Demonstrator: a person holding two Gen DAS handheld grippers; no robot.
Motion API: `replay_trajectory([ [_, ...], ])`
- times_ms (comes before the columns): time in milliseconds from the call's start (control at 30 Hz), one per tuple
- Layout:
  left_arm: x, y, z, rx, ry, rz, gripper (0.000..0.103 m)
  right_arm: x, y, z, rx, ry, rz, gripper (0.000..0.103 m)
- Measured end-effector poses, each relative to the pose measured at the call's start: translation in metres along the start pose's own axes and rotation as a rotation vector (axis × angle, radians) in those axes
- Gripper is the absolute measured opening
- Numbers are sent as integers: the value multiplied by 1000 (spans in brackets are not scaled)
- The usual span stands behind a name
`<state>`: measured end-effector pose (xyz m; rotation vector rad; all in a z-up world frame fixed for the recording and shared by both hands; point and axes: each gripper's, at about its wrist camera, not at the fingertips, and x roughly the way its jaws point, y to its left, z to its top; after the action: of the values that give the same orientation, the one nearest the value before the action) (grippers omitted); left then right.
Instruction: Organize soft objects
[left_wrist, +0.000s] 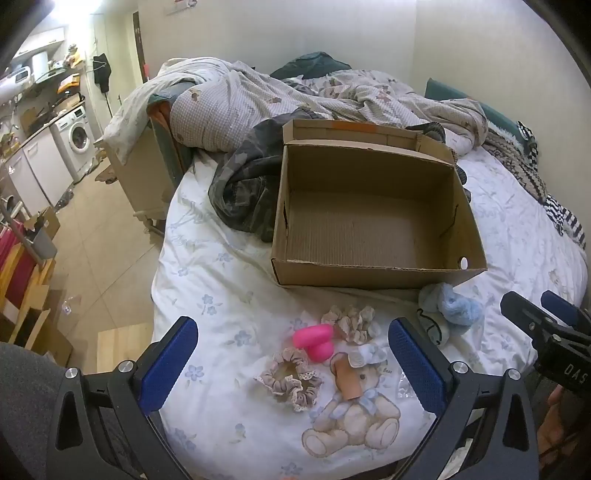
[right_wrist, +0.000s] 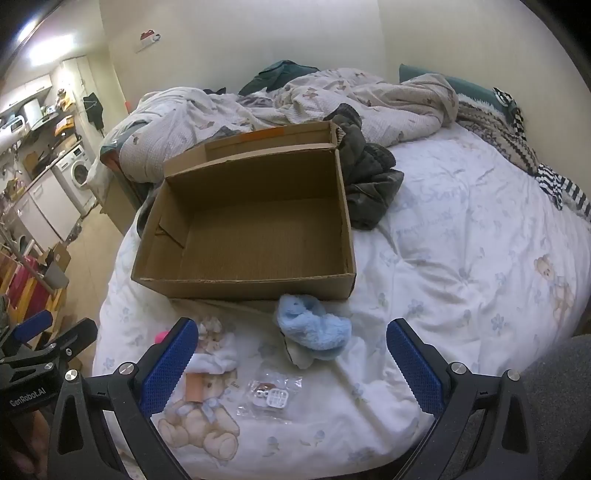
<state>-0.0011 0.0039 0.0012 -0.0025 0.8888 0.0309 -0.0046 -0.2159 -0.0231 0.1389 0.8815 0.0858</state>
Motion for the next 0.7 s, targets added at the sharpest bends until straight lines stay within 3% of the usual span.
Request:
replay_trajectory([
  [700, 0, 0, 0, 1, 3, -3, 103, -3, -4, 1, -3, -23, 4, 103],
])
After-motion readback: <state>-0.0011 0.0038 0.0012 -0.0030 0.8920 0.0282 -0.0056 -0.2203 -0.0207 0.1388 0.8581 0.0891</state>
